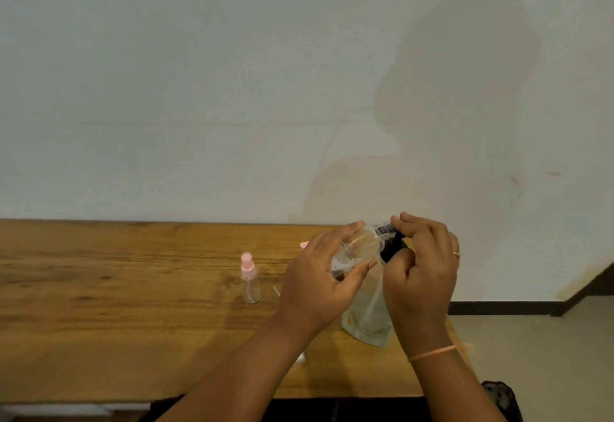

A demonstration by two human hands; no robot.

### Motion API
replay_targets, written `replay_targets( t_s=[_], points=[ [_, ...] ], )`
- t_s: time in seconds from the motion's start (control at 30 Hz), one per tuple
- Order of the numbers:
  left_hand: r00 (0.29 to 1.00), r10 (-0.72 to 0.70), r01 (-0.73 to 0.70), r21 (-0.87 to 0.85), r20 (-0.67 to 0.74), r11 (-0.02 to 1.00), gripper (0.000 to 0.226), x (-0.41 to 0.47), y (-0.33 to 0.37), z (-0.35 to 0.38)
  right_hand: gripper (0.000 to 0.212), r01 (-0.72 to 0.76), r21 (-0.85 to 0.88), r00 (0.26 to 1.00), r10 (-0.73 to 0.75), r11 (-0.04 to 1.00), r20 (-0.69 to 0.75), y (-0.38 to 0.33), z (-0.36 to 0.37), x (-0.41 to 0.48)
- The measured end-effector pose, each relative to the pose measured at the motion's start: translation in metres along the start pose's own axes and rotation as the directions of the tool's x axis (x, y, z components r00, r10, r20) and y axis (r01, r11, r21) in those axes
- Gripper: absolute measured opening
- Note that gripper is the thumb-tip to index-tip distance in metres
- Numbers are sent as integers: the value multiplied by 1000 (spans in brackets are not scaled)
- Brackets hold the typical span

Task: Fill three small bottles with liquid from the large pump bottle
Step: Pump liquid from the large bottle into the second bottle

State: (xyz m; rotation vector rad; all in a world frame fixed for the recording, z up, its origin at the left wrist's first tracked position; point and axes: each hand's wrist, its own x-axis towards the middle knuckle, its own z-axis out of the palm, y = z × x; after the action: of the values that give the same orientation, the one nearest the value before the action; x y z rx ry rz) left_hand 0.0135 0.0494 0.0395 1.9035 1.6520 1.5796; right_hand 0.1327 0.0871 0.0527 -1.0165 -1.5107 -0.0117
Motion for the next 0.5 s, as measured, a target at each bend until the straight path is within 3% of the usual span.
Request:
replay_targets(
  t_s=[0.27, 0.5],
  points=[
    [999, -44, 45, -50, 23, 998, 52, -6, -7, 6, 40, 3, 49, 1000, -4, 999, 13, 11, 5, -5],
    [1000, -12, 12, -20, 15, 1000, 52, -1, -1, 1, 43, -79, 86, 997, 79, 993, 4, -1, 0, -1]
  ],
)
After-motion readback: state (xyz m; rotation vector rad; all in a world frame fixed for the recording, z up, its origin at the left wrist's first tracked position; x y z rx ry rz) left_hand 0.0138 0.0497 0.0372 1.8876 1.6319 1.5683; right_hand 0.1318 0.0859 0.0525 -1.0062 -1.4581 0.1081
